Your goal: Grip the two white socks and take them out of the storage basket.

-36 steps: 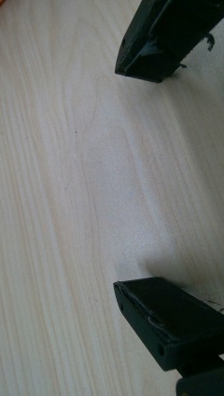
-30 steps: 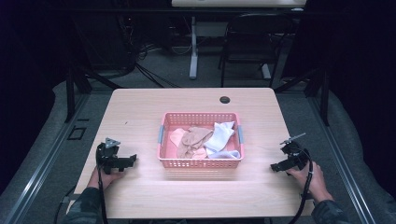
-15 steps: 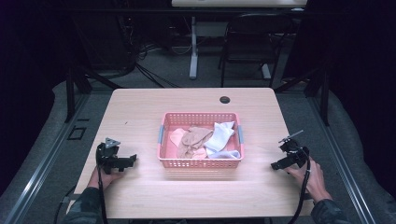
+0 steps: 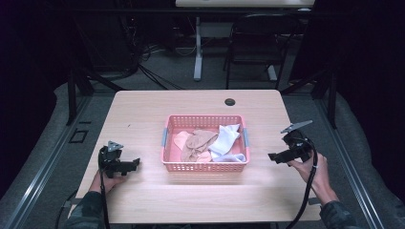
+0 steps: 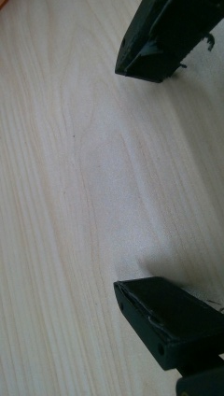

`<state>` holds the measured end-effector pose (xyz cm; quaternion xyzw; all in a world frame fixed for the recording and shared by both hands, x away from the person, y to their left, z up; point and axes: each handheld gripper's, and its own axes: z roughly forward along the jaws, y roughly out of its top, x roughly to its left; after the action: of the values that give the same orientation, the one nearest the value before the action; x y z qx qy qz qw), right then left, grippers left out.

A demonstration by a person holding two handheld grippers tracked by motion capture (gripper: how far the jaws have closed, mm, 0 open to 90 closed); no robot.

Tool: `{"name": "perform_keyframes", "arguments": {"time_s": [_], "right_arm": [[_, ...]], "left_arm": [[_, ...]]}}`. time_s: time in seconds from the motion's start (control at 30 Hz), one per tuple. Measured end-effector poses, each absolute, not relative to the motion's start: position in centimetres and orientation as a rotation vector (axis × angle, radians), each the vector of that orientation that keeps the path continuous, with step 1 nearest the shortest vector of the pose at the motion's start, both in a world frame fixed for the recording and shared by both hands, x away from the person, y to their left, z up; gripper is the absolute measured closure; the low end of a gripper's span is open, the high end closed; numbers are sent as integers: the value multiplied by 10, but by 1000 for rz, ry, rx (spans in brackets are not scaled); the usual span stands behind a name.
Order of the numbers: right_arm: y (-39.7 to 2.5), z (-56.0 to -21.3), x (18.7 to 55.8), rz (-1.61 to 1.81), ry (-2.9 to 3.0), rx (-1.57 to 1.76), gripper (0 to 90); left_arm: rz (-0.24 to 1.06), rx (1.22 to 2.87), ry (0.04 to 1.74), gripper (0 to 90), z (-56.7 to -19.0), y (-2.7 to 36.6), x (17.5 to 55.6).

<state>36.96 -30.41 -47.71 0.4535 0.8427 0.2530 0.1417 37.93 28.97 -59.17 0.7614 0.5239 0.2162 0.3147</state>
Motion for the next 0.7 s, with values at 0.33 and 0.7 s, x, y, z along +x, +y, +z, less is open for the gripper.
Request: {"name": "perform_keyframes", "arguments": {"time_s": [0.33,0.7], "right_arm": [[-256,-437,368,878,2514,1193,115],[-203,-439,377,858,2664,1081,318]], "left_arm": [[571,2005,1381,2,-592,290,379],[572,1999,1379,2,-592,289,379]]}}
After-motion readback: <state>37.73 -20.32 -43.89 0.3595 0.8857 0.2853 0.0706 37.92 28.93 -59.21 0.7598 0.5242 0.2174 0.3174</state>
